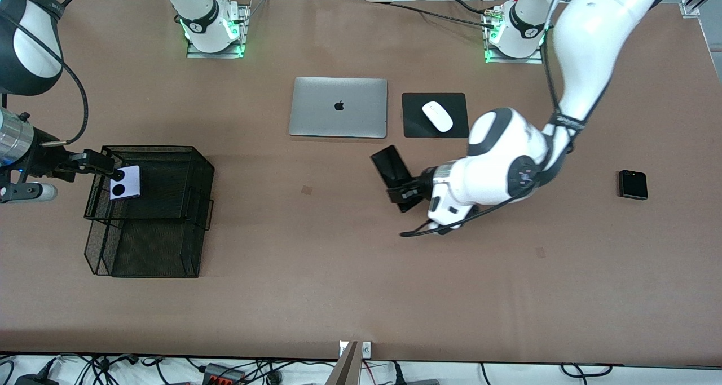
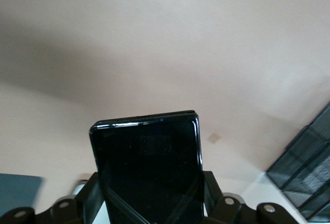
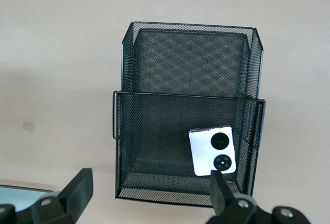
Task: Place phones with both arms
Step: 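Carry the black smartphone with the left gripper toward the laptop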
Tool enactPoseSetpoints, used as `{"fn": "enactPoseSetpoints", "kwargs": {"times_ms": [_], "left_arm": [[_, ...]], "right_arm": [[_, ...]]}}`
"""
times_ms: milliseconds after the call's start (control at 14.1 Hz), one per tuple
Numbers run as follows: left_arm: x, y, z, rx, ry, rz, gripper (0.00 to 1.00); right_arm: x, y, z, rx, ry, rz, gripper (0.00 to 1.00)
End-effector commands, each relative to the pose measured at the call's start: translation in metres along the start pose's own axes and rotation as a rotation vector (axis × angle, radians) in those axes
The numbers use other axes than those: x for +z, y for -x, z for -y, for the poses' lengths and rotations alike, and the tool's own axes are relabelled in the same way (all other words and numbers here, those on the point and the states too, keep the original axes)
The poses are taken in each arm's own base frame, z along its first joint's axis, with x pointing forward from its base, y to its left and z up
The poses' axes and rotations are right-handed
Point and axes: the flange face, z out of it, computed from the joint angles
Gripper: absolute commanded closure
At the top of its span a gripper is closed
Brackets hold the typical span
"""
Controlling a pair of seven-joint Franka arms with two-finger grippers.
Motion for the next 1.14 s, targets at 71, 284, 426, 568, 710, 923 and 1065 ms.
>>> {"fn": "enactPoseSetpoints", "kwargs": {"times_ms": [71, 284, 426, 568, 710, 923, 1065], "left_arm": [[0.031, 0.024, -0.041, -0.057, 0.131, -0.034, 0.70], [0.075, 0.050, -0.054, 0.113, 0.023, -0.190, 0.70], [0.109, 0.066, -0.059, 0.259, -0.057, -0.246, 0.70], [0.122, 0.075, -0.060, 0.396, -0.097, -0.255, 0.70], [0.140, 0.087, -0.063, 0.557, -0.149, -0.284, 0.71], [0.175, 0.094, -0.068, 0.654, -0.194, -0.299, 0.71], [0.199, 0.086, -0.066, 0.657, -0.227, -0.327, 0.71]], "right_arm": [[-0.005, 0.004, -0.001, 0.022, -0.005, 0.004, 0.00], [-0.015, 0.002, 0.004, 0.050, 0.003, -0.018, 0.00], [-0.023, 0.001, 0.003, 0.051, 0.005, -0.032, 0.00], [-0.025, 0.001, 0.003, 0.048, 0.005, -0.033, 0.00], [-0.023, 0.005, 0.004, 0.039, 0.000, -0.003, 0.00], [-0.047, 0.014, 0.009, 0.025, 0.005, -0.033, 0.00], [-0.066, 0.023, 0.030, -0.023, 0.072, -0.048, 0.00]]}}
